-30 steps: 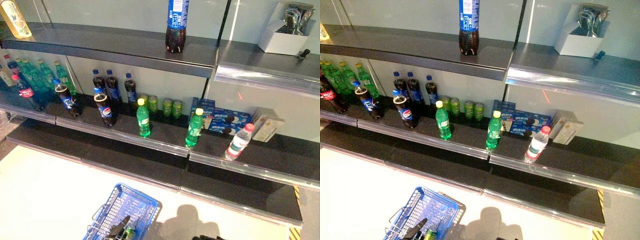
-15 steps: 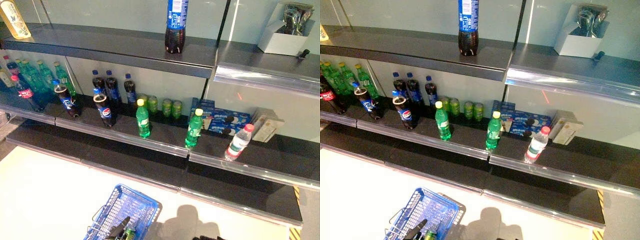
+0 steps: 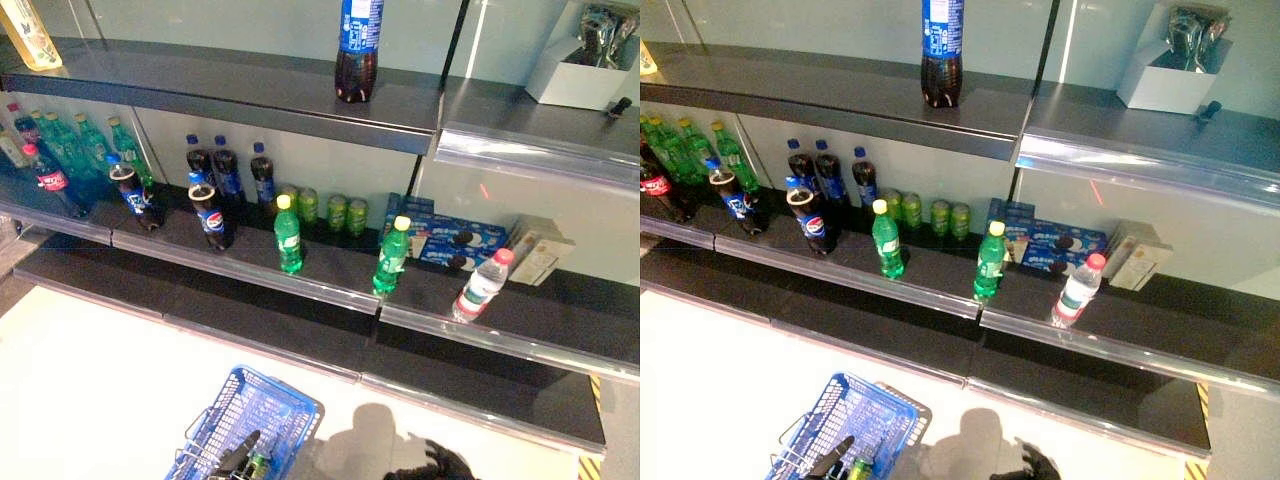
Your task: Pick up the drink and place into the basket.
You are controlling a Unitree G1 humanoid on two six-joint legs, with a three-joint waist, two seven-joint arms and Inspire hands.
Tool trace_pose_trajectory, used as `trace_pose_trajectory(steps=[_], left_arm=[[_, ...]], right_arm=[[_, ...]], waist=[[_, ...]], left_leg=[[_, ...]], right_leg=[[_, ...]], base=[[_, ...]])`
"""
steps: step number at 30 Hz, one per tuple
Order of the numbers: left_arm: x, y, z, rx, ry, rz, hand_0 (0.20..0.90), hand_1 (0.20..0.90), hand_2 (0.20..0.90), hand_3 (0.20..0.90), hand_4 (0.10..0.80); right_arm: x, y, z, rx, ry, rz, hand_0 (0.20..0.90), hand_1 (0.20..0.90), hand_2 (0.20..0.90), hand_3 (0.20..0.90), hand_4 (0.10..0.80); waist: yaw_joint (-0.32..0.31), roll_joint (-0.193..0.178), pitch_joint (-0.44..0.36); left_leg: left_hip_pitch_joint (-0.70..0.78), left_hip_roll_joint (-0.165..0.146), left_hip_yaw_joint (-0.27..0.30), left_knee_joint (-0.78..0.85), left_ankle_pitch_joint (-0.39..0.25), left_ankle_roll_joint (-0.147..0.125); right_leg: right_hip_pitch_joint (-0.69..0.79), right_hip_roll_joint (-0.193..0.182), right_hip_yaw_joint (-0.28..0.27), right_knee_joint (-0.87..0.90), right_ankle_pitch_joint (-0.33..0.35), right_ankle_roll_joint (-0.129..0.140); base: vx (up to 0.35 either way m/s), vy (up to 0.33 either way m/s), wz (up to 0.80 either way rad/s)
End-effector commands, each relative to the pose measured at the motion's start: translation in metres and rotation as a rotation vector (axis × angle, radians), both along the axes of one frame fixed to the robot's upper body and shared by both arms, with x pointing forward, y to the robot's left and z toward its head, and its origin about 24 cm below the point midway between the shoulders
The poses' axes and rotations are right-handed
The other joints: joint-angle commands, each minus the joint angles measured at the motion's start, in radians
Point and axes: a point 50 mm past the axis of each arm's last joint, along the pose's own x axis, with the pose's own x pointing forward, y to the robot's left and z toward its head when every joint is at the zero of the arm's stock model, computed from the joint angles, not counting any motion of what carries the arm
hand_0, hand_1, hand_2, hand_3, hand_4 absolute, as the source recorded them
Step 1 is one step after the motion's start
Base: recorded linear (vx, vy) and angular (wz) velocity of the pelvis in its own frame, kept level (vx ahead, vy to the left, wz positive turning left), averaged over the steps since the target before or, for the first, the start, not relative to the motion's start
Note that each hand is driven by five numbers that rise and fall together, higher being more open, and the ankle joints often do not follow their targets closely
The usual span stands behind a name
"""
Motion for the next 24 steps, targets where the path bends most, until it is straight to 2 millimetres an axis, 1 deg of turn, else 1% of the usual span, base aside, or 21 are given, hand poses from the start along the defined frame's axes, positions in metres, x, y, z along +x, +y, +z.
trace_pose_trajectory(steps=[1,2,3,4,5,6,7,8,9,10,11,12,15,16,18,19,21,22,23,24], left_arm=[[0.021,0.021,0.012,0.094,-0.07,-0.064,0.3,0.3,0.3,0.2,0.1],[0.017,0.023,0.013,0.099,-0.073,-0.062,0.3,0.3,0.3,0.2,0.1],[0.016,0.024,0.013,0.099,-0.073,-0.061,0.3,0.3,0.3,0.2,0.1],[0.014,0.024,0.012,0.1,-0.073,-0.055,0.3,0.3,0.3,0.2,0.1],[0.01,0.024,0.012,0.1,-0.072,-0.048,0.3,0.3,0.3,0.2,0.1],[0.008,0.024,0.011,0.099,-0.072,-0.046,0.3,0.3,0.3,0.2,0.1],[0.008,0.024,0.011,0.099,-0.072,-0.046,0.3,0.3,0.3,0.2,0.1],[0.005,0.024,0.01,0.098,-0.07,-0.043,0.3,0.3,0.3,0.2,0.1],[-0.003,0.023,0.008,0.093,-0.062,-0.028,0.3,0.3,0.3,0.2,0.1],[-0.008,0.021,0.007,0.088,-0.058,-0.019,0.3,0.3,0.3,0.2,0.1],[-0.012,0.021,0.006,0.082,-0.055,-0.007,0.3,0.3,0.3,0.2,0.1],[-0.013,0.02,0.005,0.079,-0.054,-0.001,0.3,0.3,0.3,0.2,0.1],[-0.022,0.015,0.002,0.063,-0.051,0.022,0.3,0.3,0.3,0.2,0.1],[-0.025,0.014,0.002,0.06,-0.05,0.026,0.3,0.3,0.3,0.2,0.1],[-0.027,0.013,0.001,0.056,-0.049,0.03,0.3,0.3,0.3,0.2,0.1],[-0.03,0.012,0.0,0.053,-0.049,0.035,0.3,0.3,0.3,0.2,0.1],[-0.031,0.012,0.0,0.051,-0.049,0.037,0.3,0.3,0.3,0.2,0.1],[-0.031,0.012,0.0,0.051,-0.049,0.037,0.3,0.3,0.3,0.2,0.1],[-0.031,0.012,0.0,0.047,-0.058,0.039,0.3,0.3,0.3,0.2,0.1],[-0.031,0.012,0.0,0.047,-0.059,0.039,0.3,0.3,0.3,0.2,0.1]], right_arm=[[0.056,-0.002,0.046,-0.037,-0.284,0.031,0.9,0.9,0.9,0.9,0.8],[0.07,-0.002,0.073,-0.033,-0.421,0.054,0.9,0.9,0.9,0.9,0.8],[0.074,-0.003,0.082,-0.032,-0.455,0.057,0.9,0.9,0.9,0.9,0.8],[0.082,-0.005,0.104,-0.032,-0.563,0.06,0.9,0.9,0.9,0.9,0.8],[0.088,-0.007,0.122,-0.034,-0.645,0.066,0.9,0.9,0.9,0.9,0.8],[0.089,-0.008,0.128,-0.035,-0.666,0.066,0.9,0.9,0.9,0.9,0.8],[0.089,-0.008,0.128,-0.035,-0.666,0.066,0.9,0.9,0.9,0.9,0.8],[0.092,-0.01,0.141,-0.05,-0.742,0.072,0.9,0.9,0.9,0.9,0.8],[0.096,-0.017,0.176,-0.078,-0.903,0.065,0.9,0.9,0.9,0.9,0.8],[0.095,-0.022,0.198,-0.099,-1.021,0.034,0.9,0.9,0.9,0.9,0.8],[0.095,-0.026,0.213,-0.109,-1.095,0.013,0.9,0.9,0.9,0.9,0.8],[0.094,-0.027,0.22,-0.119,-1.131,0.003,0.9,0.9,0.9,0.9,0.8],[0.086,-0.036,0.258,-0.159,-1.366,-0.113,0.9,0.9,0.9,0.9,0.8],[0.082,-0.039,0.267,-0.179,-1.43,-0.16,0.9,0.9,0.9,0.9,0.8],[0.08,-0.043,0.275,-0.191,-1.479,-0.203,0.9,0.9,0.9,0.9,0.8],[0.074,-0.047,0.285,-0.221,-1.553,-0.281,0.9,0.9,0.9,0.9,0.8],[0.069,-0.052,0.292,-0.241,-1.603,-0.333,0.9,0.9,0.9,0.9,0.8],[0.069,-0.052,0.292,-0.242,-1.603,-0.333,0.9,0.9,0.9,0.9,0.8],[0.064,-0.057,0.296,-0.273,-1.646,-0.388,0.9,0.9,0.9,0.9,0.8],[0.064,-0.057,0.297,-0.274,-1.648,-0.395,0.9,0.9,0.9,0.9,0.8]], waist=[[0.008,-0.031,0.02],[0.003,-0.034,0.018],[0.001,-0.034,0.017],[-0.006,-0.035,0.016],[-0.013,-0.034,0.015],[-0.014,-0.033,0.014],[-0.014,-0.033,0.014],[-0.019,-0.032,0.013],[-0.032,-0.028,0.009],[-0.039,-0.023,0.009],[-0.046,-0.019,0.007],[-0.048,-0.018,0.004],[-0.06,-0.006,-0.001],[-0.062,-0.003,-0.004],[-0.063,0.0,-0.005],[-0.064,0.002,-0.011],[-0.066,0.003,-0.013],[-0.065,0.004,-0.013],[-0.066,0.003,-0.016],[-0.066,0.003,-0.016]], left_leg=[[-0.043,0.016,-0.008,0.049,-0.011,0.015],[-0.043,0.017,-0.006,0.049,-0.011,0.015],[-0.042,0.017,-0.006,0.049,-0.012,0.016],[-0.041,0.019,-0.004,0.049,-0.013,0.016],[-0.038,0.02,0.0,0.049,-0.015,0.017],[-0.037,0.021,0.001,0.049,-0.015,0.017],[-0.037,0.021,0.001,0.049,-0.015,0.017],[-0.035,0.021,0.005,0.049,-0.017,0.017],[-0.03,0.022,0.013,0.051,-0.022,0.018],[-0.023,0.022,0.018,0.054,-0.03,0.019],[-0.021,0.021,0.022,0.056,-0.034,0.02],[-0.025,0.02,0.025,0.057,-0.032,0.021],[-0.022,0.02,0.039,0.063,-0.042,0.024],[-0.021,0.019,0.043,0.066,-0.046,0.025],[-0.017,0.019,0.046,0.07,-0.053,0.026],[-0.02,0.019,0.052,0.071,-0.053,0.027],[-0.017,0.018,0.054,0.074,-0.061,0.027],[-0.017,0.018,0.055,0.075,-0.061,0.027],[-0.02,0.019,0.059,0.081,-0.064,0.026],[-0.02,0.019,0.059,0.082,-0.064,0.026]], right_leg=[[0.016,-0.053,0.014,0.056,-0.042,0.058],[0.015,-0.051,0.016,0.055,-0.043,0.06],[0.014,-0.051,0.018,0.056,-0.043,0.061],[0.011,-0.051,0.022,0.058,-0.044,0.063],[0.009,-0.05,0.026,0.06,-0.046,0.064],[0.008,-0.051,0.027,0.061,-0.047,0.064],[0.008,-0.051,0.027,0.061,-0.047,0.064],[0.007,-0.051,0.029,0.062,-0.049,0.065],[0.005,-0.053,0.035,0.066,-0.053,0.066],[0.007,-0.054,0.037,0.069,-0.058,0.068],[0.004,-0.055,0.04,0.072,-0.06,0.068],[-0.001,-0.056,0.042,0.072,-0.059,0.067],[-0.007,-0.061,0.046,0.078,-0.064,0.068],[-0.008,-0.063,0.046,0.079,-0.066,0.069],[-0.005,-0.064,0.044,0.081,-0.069,0.07],[-0.01,-0.066,0.042,0.08,-0.067,0.07],[-0.006,-0.067,0.04,0.082,-0.072,0.072],[-0.007,-0.067,0.04,0.082,-0.072,0.072],[-0.008,-0.069,0.036,0.085,-0.074,0.073],[-0.009,-0.069,0.036,0.085,-0.073,0.073]], base=[[0.0,-0.041,0.01],[0.005,-0.033,0.02],[0.012,-0.032,0.01],[0.0,0.0,0.0],[0.0,0.0,0.0],[0.0,0.0,0.0],[0.0,0.0,0.0],[0.033,0.025,-0.01],[0.059,0.057,-0.01],[0.063,0.073,-0.02],[0.037,0.062,-0.05],[0.028,0.054,-0.09],[0.023,0.064,-0.1],[0.028,0.046,-0.16],[0.02,0.028,-0.12],[0.02,0.022,-0.06],[0.023,0.016,-0.05],[0.02,0.007,-0.04],[0.013,0.004,-0.03],[0.022,0.004,-0.05]])
